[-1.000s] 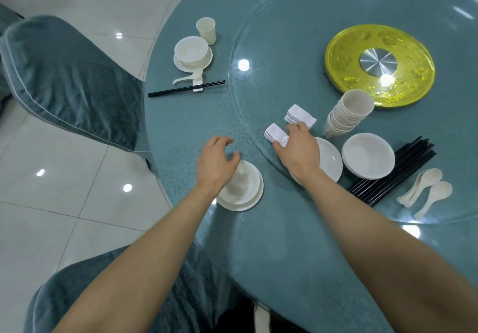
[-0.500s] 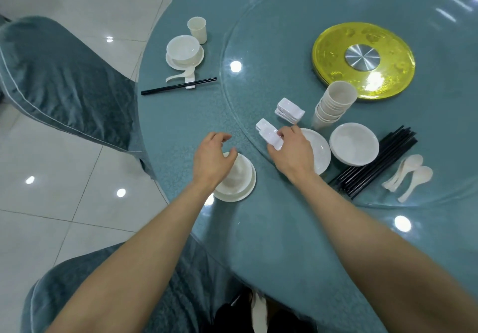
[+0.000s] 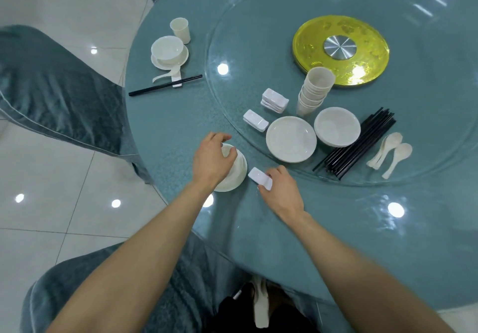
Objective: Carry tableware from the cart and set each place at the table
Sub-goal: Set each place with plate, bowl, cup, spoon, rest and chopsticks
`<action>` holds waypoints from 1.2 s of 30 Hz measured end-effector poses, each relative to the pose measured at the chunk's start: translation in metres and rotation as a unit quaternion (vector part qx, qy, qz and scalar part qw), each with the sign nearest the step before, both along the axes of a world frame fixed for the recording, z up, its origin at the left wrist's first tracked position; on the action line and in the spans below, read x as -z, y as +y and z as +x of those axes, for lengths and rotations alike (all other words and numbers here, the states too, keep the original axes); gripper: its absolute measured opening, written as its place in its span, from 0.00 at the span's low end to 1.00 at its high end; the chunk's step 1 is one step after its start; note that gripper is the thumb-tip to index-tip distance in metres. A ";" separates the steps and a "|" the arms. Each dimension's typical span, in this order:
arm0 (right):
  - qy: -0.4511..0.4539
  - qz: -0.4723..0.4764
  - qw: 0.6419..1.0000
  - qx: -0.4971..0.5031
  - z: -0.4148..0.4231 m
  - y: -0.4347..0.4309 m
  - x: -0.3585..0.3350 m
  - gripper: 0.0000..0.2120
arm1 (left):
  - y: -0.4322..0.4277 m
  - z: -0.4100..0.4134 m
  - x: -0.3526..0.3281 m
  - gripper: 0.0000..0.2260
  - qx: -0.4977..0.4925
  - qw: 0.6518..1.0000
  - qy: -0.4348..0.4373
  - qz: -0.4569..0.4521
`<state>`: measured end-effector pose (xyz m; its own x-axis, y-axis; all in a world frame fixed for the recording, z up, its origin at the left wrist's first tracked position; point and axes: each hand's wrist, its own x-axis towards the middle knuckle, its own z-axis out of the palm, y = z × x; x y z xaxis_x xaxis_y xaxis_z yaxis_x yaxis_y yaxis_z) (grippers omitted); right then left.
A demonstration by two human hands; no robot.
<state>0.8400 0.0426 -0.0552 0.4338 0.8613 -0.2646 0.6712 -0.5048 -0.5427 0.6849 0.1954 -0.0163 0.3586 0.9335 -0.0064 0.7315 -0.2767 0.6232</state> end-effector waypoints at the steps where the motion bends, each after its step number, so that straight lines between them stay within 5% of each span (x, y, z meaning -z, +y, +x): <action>1: 0.003 -0.003 1.000 0.000 -0.001 -0.001 0.003 0.10 | -0.001 0.000 0.000 0.16 0.001 1.000 0.002 0.001; 24: -0.002 -0.054 0.998 -0.026 0.001 -0.009 0.011 0.16 | -0.016 0.015 -0.003 0.16 0.016 1.000 0.023 -0.012; 36: -0.024 -0.029 0.998 0.056 0.078 -0.067 -0.017 0.24 | -0.056 0.115 -0.017 0.13 0.113 0.993 0.020 -0.019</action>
